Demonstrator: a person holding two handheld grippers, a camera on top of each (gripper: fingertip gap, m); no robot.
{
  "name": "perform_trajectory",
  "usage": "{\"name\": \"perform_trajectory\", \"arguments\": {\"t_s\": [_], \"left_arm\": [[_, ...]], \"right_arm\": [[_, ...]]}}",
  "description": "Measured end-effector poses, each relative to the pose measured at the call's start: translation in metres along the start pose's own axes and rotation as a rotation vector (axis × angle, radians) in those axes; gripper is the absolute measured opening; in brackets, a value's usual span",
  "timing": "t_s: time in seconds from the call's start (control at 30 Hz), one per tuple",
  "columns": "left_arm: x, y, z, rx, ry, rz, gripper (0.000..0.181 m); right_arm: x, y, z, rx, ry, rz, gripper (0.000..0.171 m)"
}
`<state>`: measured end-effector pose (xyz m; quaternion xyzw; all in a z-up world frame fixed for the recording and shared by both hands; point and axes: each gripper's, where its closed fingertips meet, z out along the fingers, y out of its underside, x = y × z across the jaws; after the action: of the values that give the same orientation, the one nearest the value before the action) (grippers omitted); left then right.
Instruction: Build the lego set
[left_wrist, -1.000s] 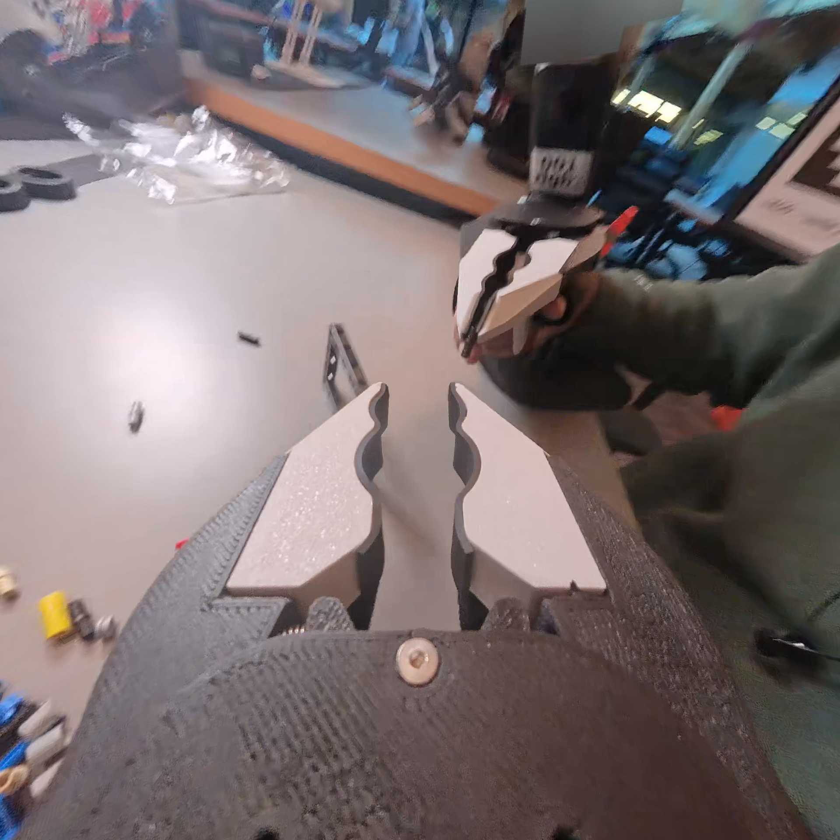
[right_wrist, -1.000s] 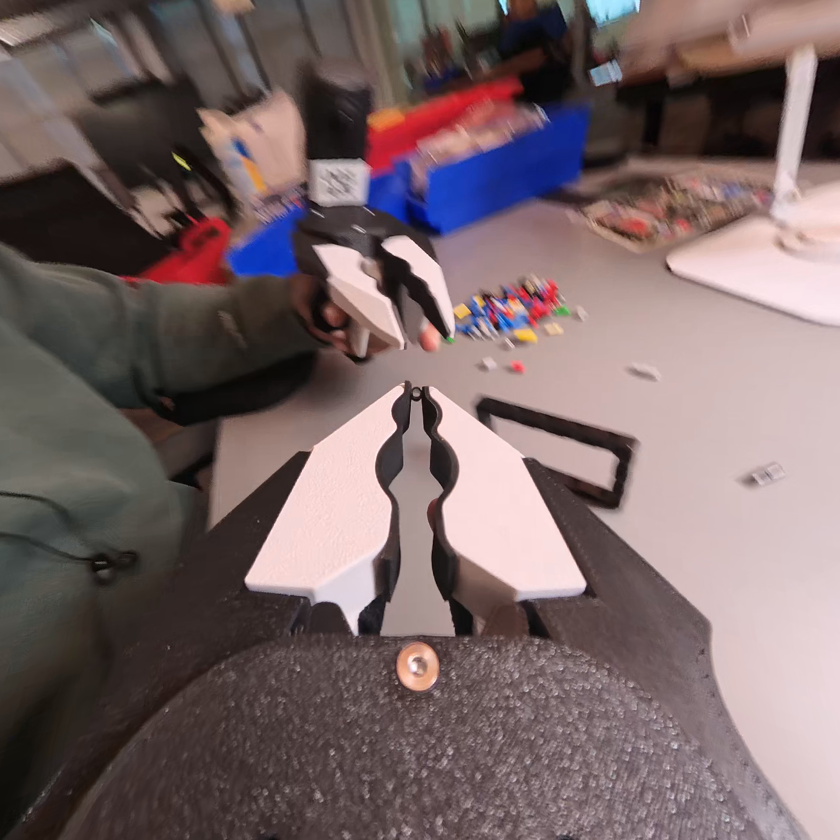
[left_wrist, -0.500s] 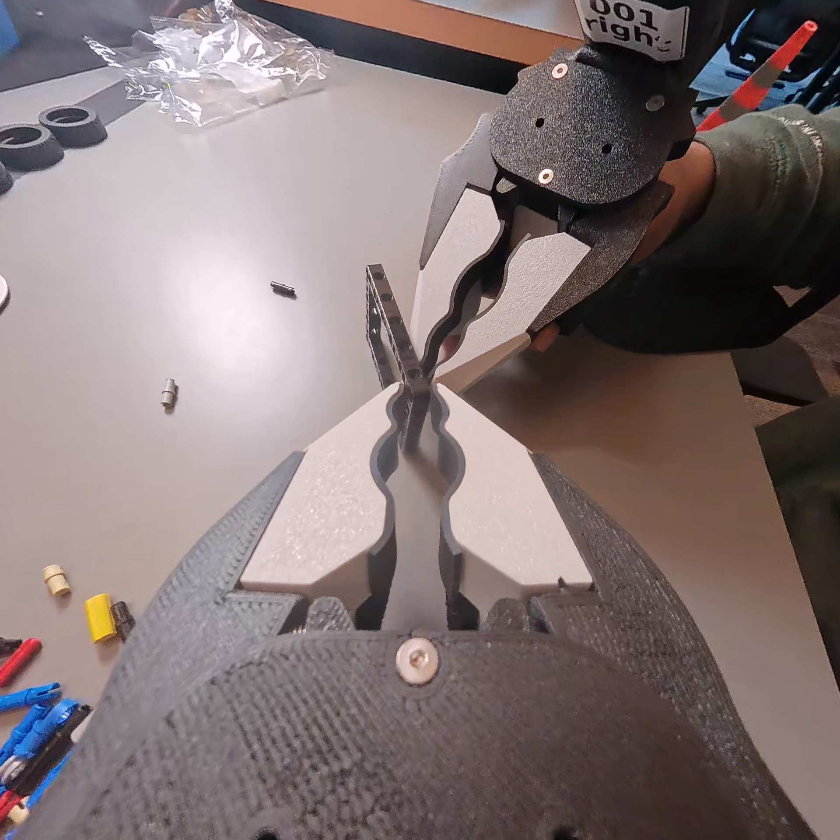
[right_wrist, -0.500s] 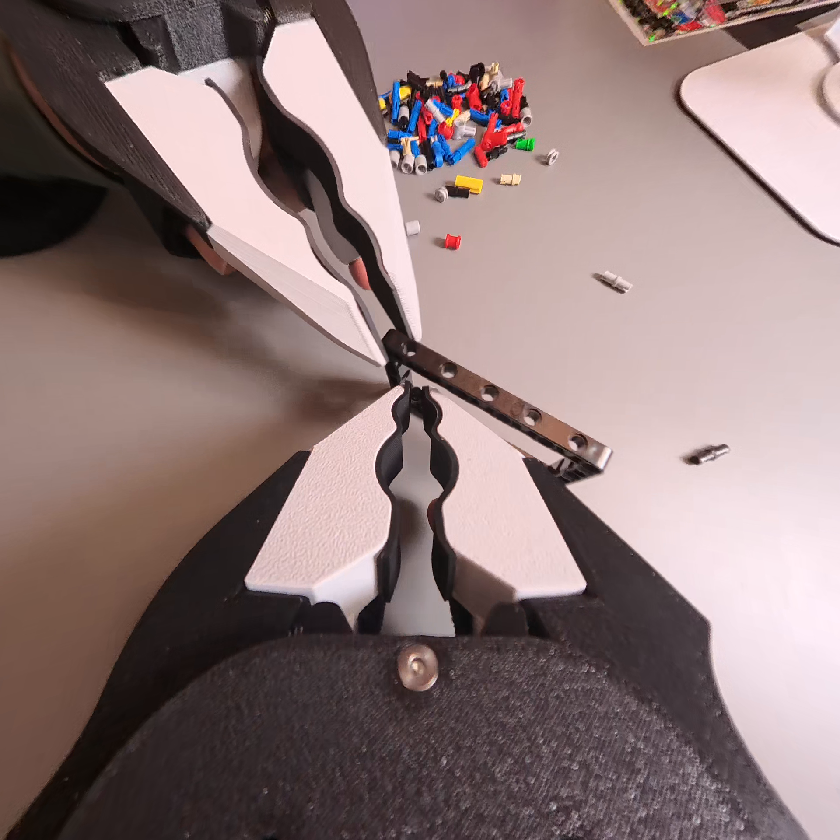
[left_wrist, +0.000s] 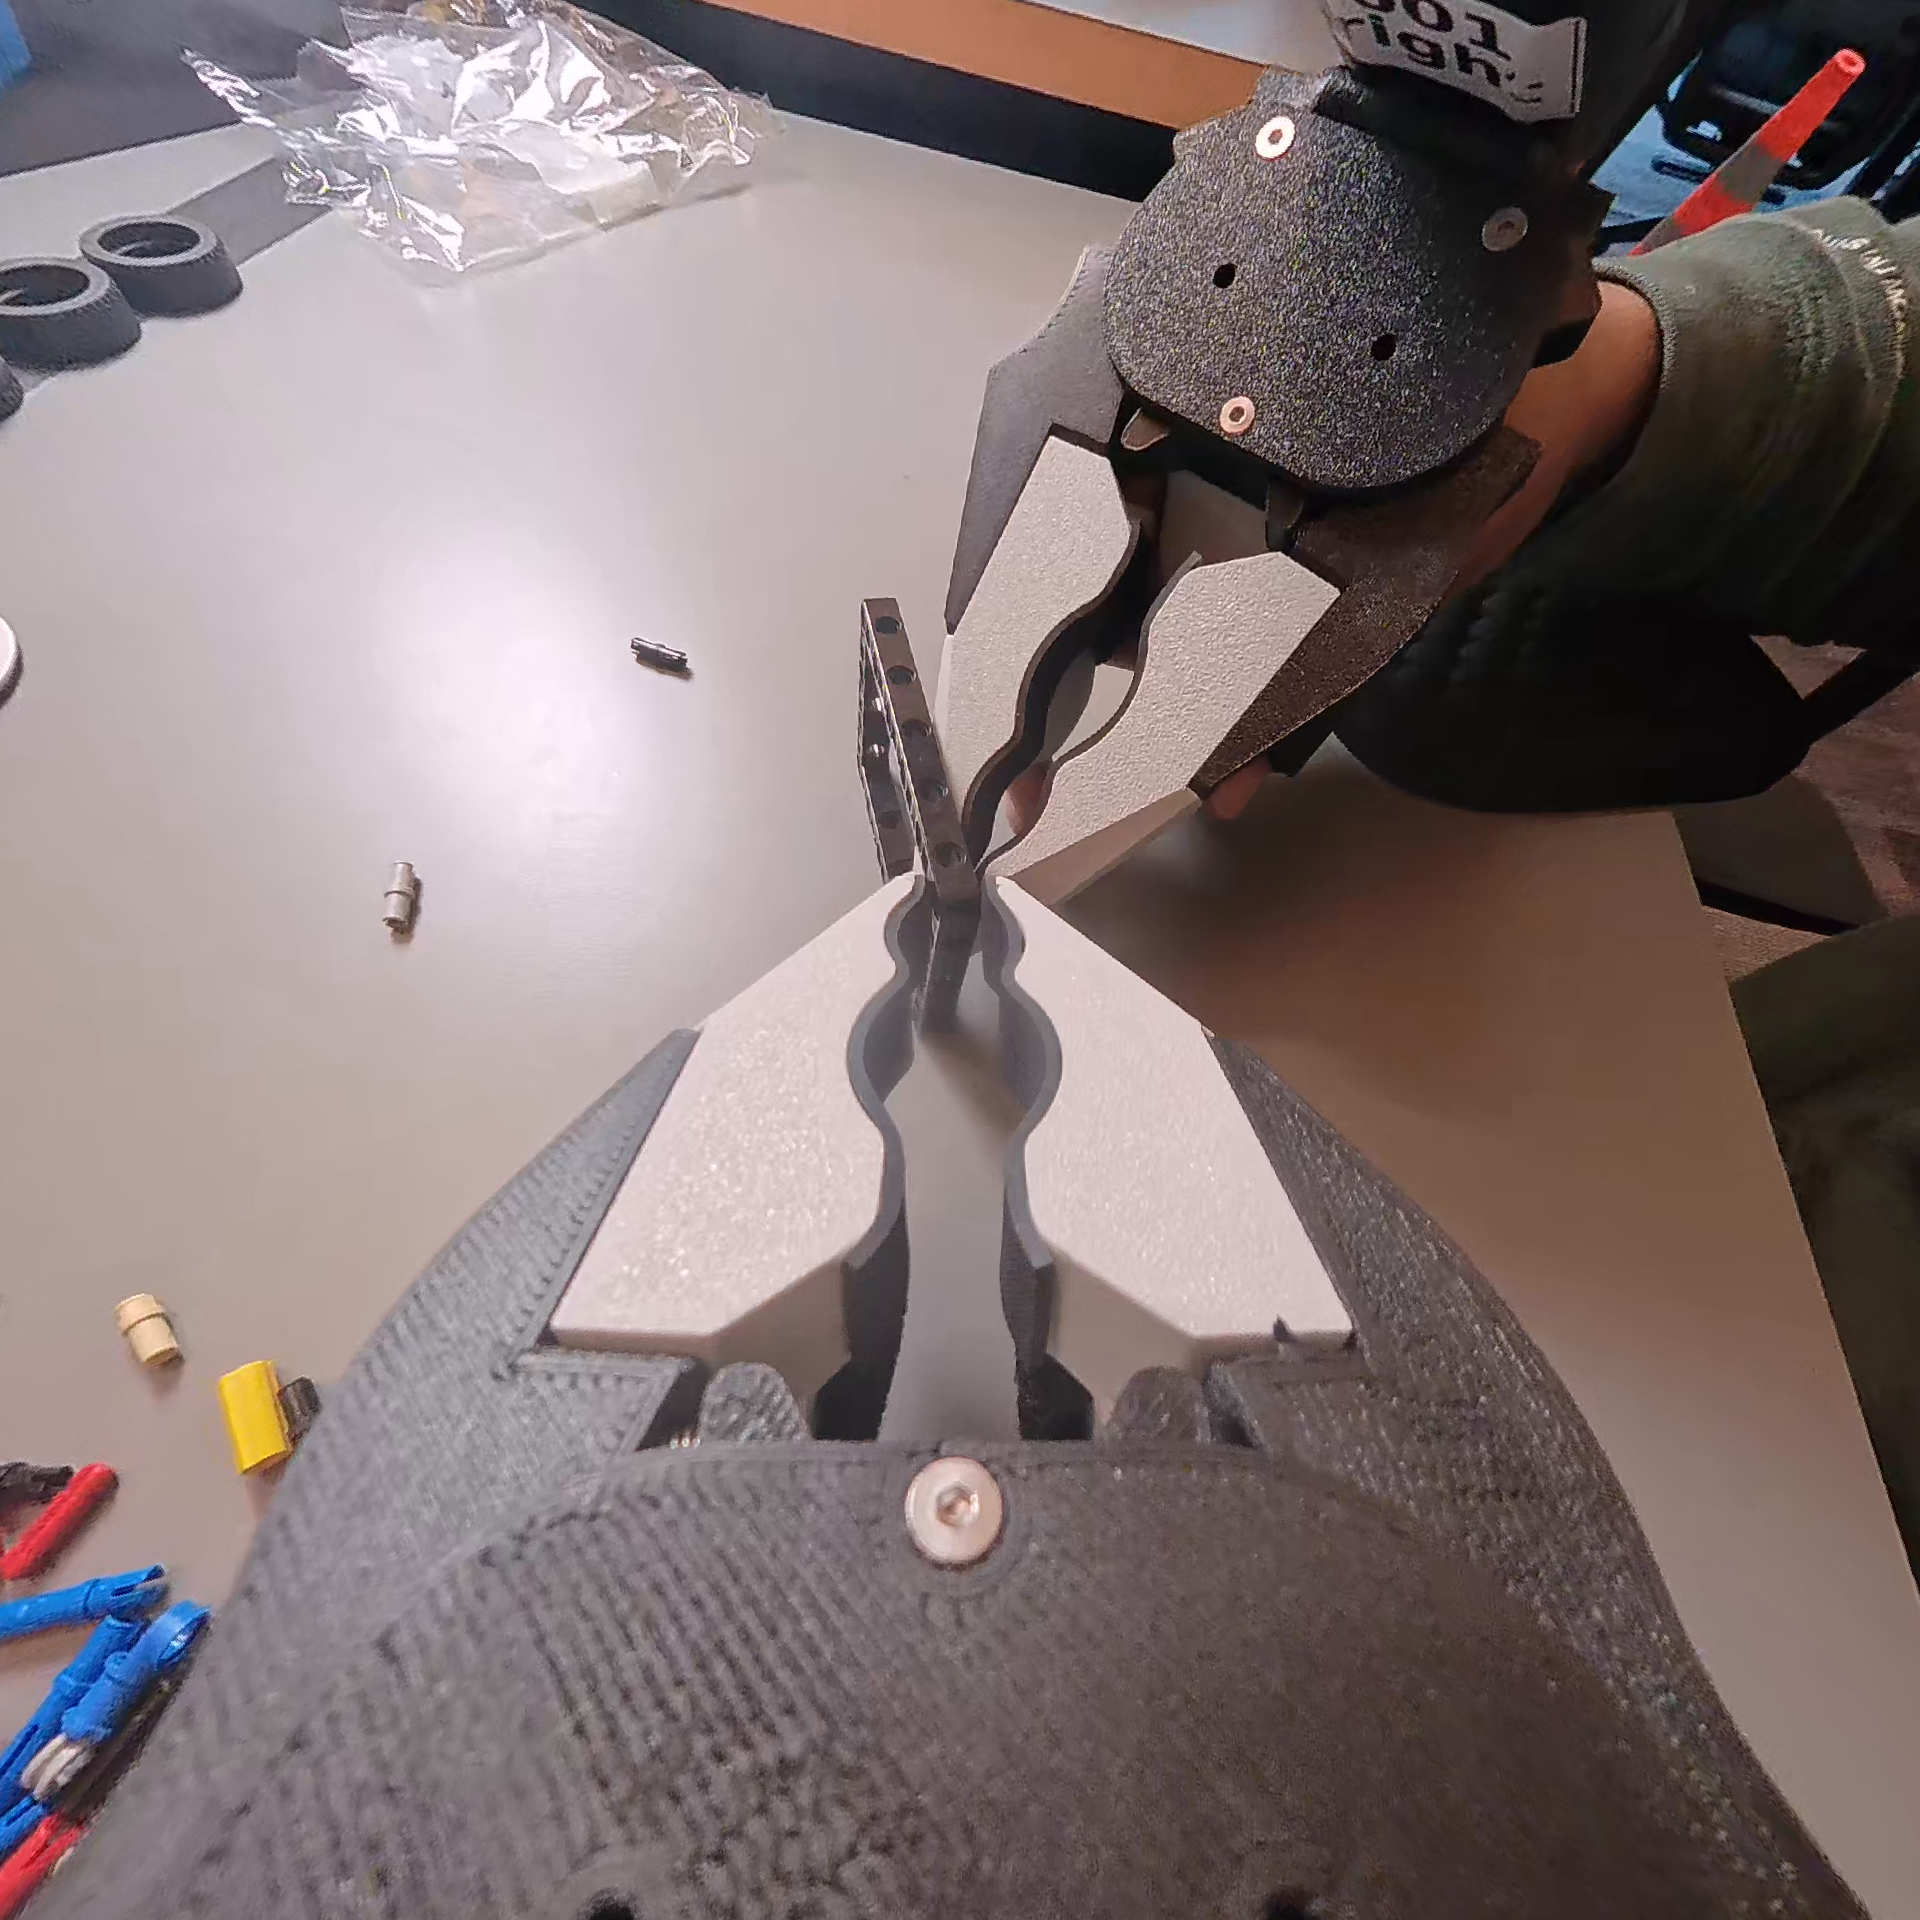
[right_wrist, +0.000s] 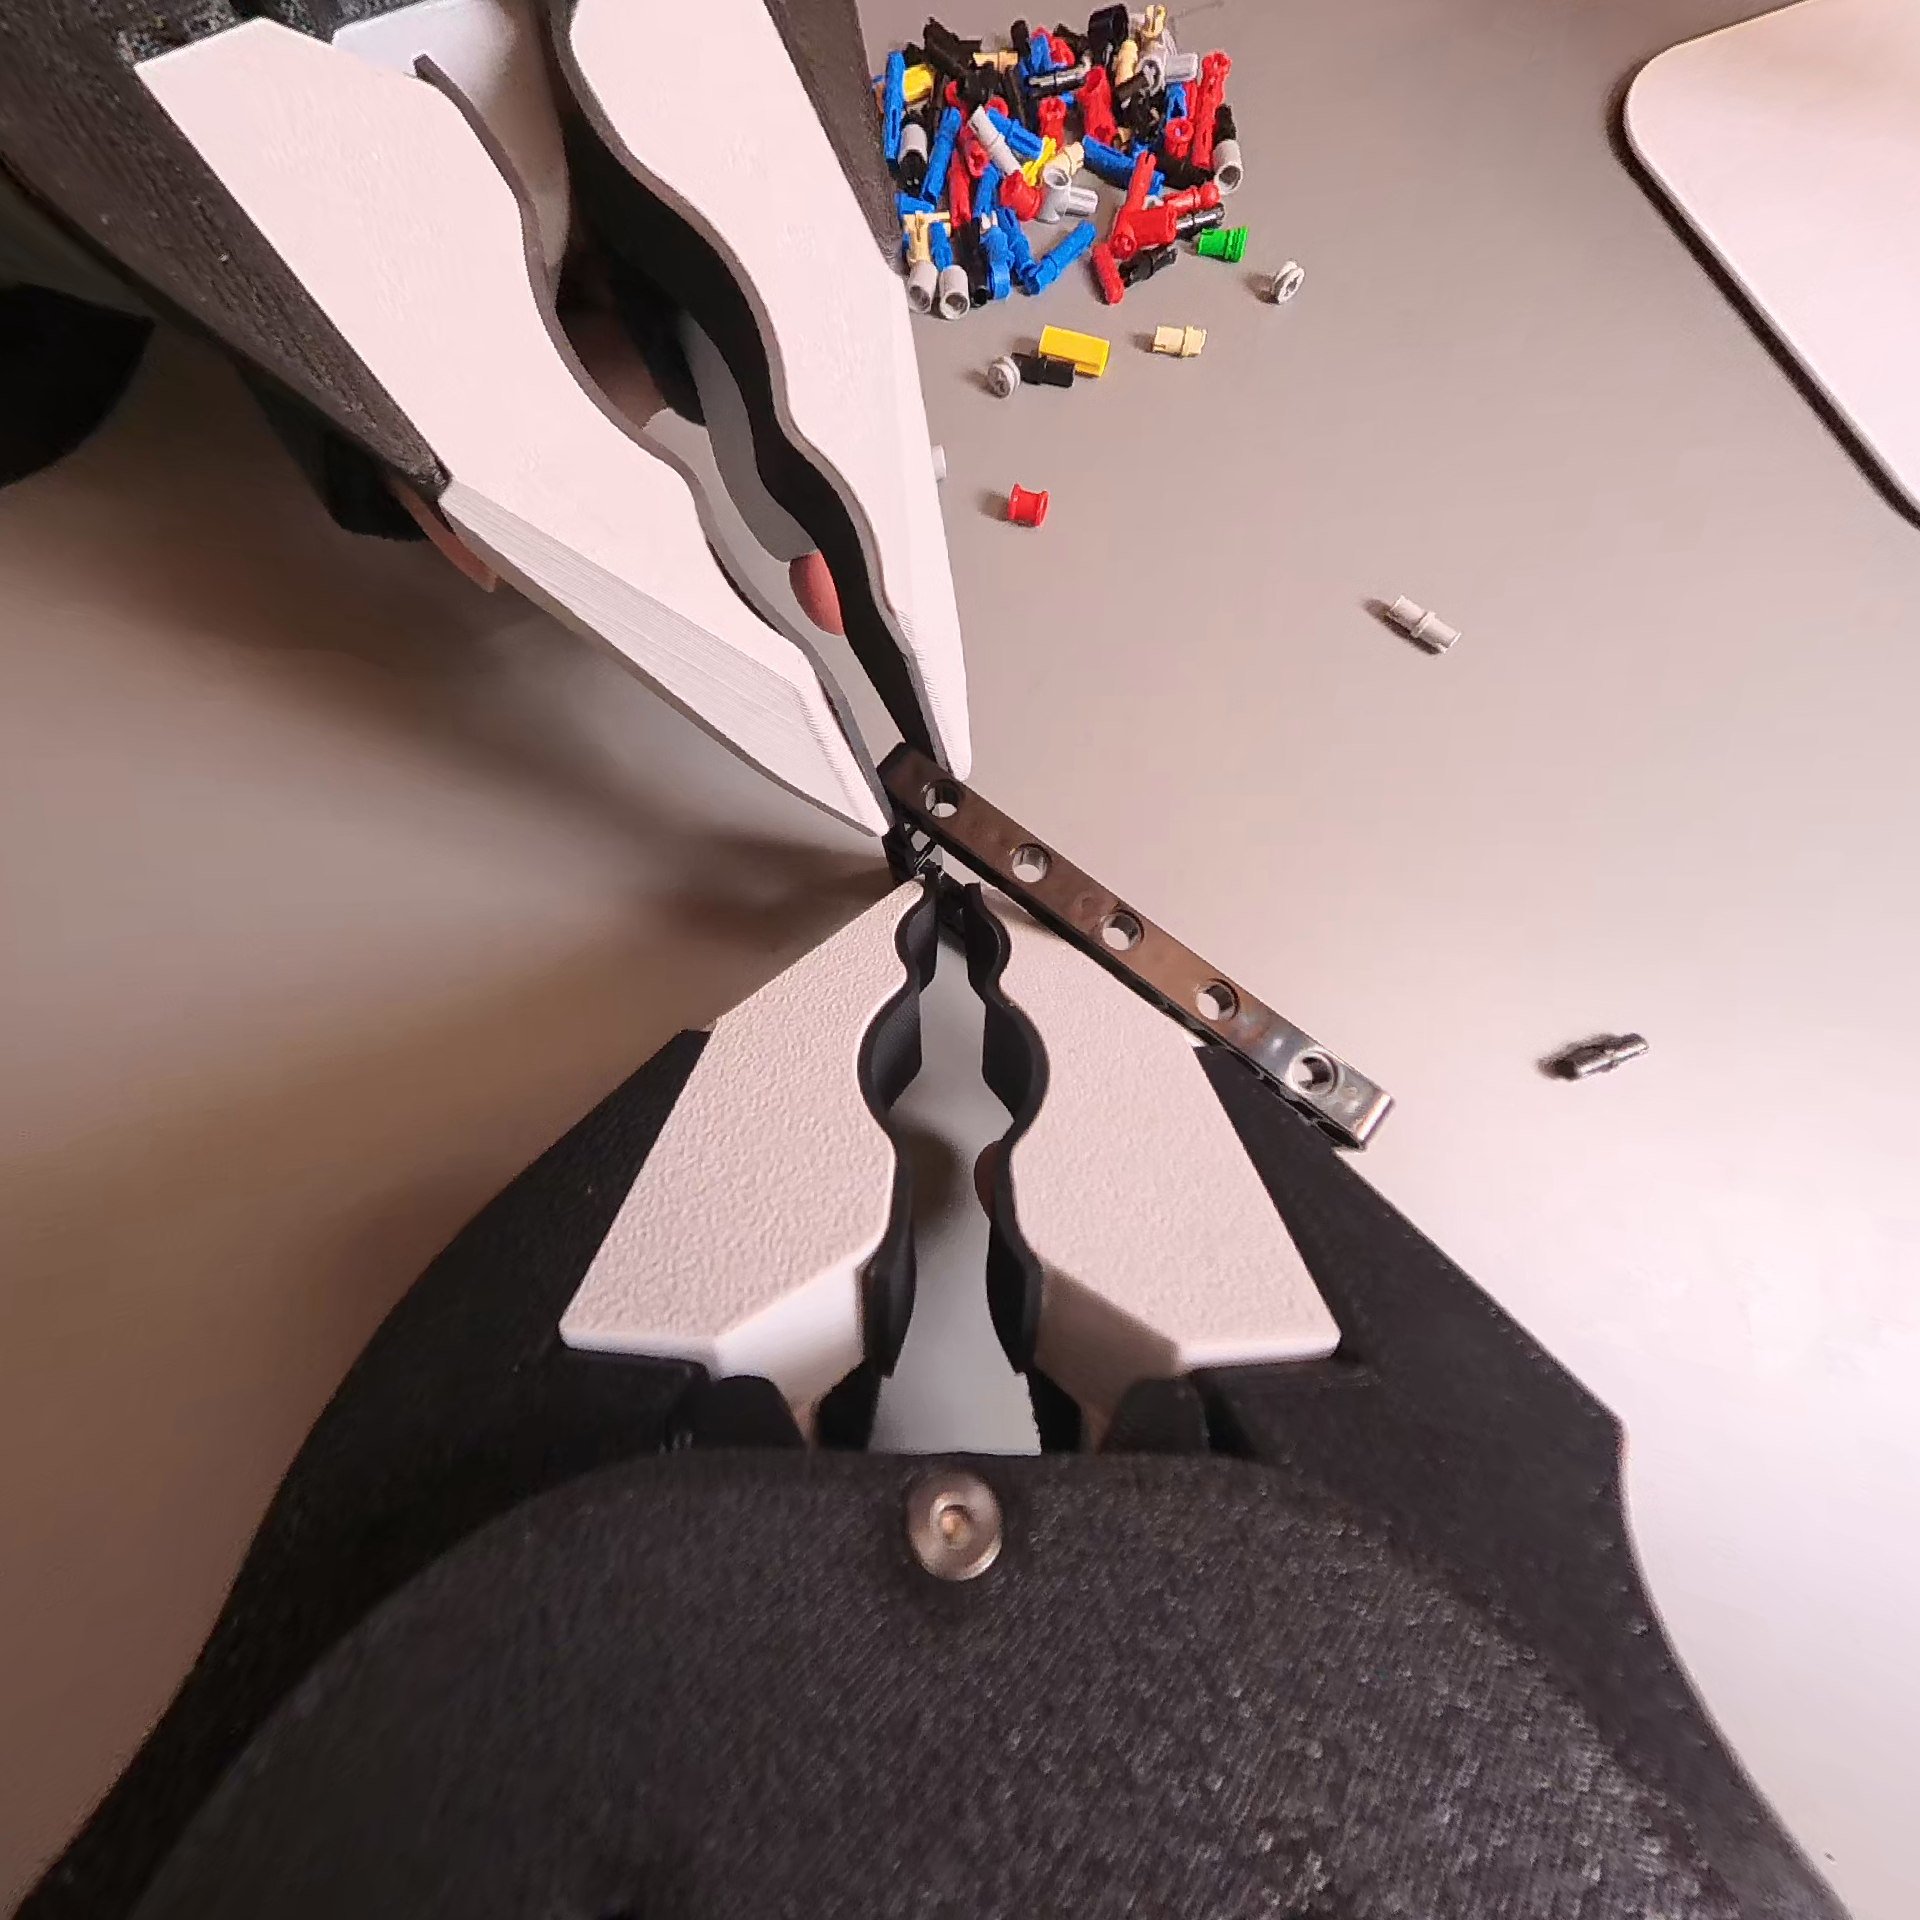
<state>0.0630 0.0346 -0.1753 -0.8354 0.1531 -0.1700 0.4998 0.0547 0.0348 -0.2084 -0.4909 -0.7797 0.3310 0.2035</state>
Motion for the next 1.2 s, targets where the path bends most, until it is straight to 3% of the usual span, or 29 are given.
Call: {"name": "perform_trajectory", "arguments": {"t_s": [0.77,1.0,1.2], "left_arm": [[-0.007,0.000,0.000,-0.025,0.115,-0.120,0.008],[-0.015,0.001,-0.004,-0.012,0.147,-0.179,0.009],[-0.019,0.002,-0.006,-0.017,0.121,-0.153,0.008]], "right_arm": [[0.005,-0.002,0.007,-0.096,-0.057,-0.170,0.002],[0.004,-0.003,0.010,-0.250,-0.096,-0.374,0.001],[0.005,-0.002,0.011,-0.377,-0.162,-0.429,0.001]]}}
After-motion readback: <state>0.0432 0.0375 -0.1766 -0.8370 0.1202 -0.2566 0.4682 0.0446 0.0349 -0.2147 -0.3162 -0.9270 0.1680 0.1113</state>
